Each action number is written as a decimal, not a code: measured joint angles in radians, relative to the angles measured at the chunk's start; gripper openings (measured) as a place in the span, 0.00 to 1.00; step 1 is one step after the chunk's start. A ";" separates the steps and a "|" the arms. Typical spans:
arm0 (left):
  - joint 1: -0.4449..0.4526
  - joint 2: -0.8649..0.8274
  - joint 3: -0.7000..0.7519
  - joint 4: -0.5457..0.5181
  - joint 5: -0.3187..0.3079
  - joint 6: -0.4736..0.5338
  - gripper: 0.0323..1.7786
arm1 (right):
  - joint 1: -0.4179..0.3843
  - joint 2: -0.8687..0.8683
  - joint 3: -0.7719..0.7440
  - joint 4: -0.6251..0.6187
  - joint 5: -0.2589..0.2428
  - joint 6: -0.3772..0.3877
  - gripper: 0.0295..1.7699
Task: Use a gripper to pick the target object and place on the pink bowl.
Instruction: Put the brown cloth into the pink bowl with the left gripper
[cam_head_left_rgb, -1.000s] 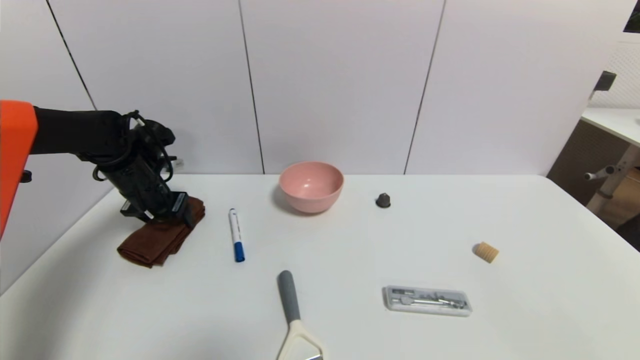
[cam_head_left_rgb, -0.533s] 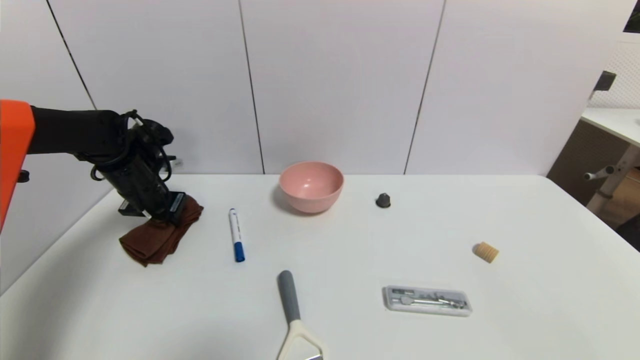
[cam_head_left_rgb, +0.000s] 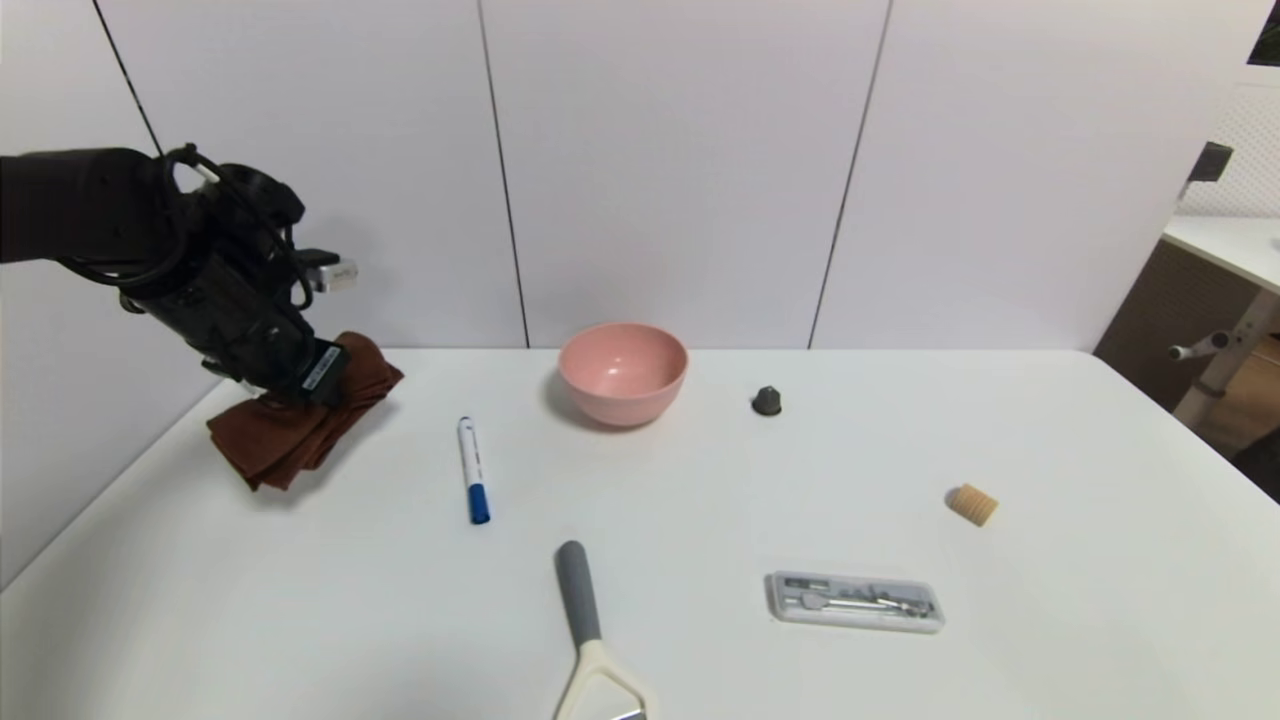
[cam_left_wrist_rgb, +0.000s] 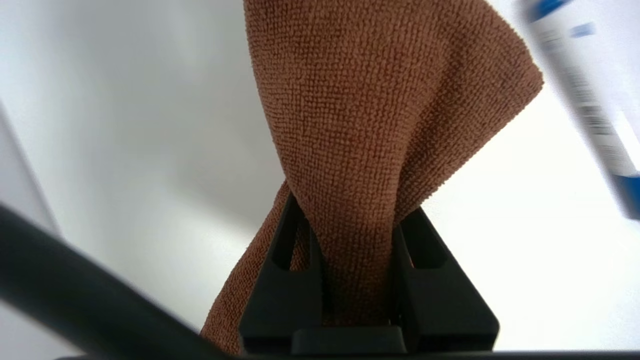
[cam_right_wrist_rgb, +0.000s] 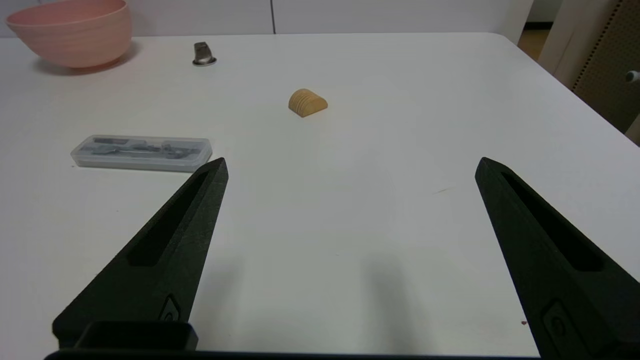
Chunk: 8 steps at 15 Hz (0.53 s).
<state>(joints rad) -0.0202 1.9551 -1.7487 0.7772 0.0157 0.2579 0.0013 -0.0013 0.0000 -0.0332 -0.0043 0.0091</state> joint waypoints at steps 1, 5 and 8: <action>-0.028 -0.031 -0.013 -0.026 -0.018 0.007 0.20 | 0.000 0.000 0.000 0.000 0.000 0.000 0.97; -0.171 -0.082 -0.085 -0.213 -0.110 0.007 0.20 | 0.000 0.000 0.000 0.000 0.000 0.000 0.97; -0.293 -0.076 -0.095 -0.352 -0.146 0.010 0.20 | 0.000 0.000 0.000 0.000 0.000 0.000 0.97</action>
<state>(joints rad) -0.3136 1.8789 -1.8438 0.4255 -0.1302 0.2679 0.0013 -0.0013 0.0000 -0.0332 -0.0047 0.0091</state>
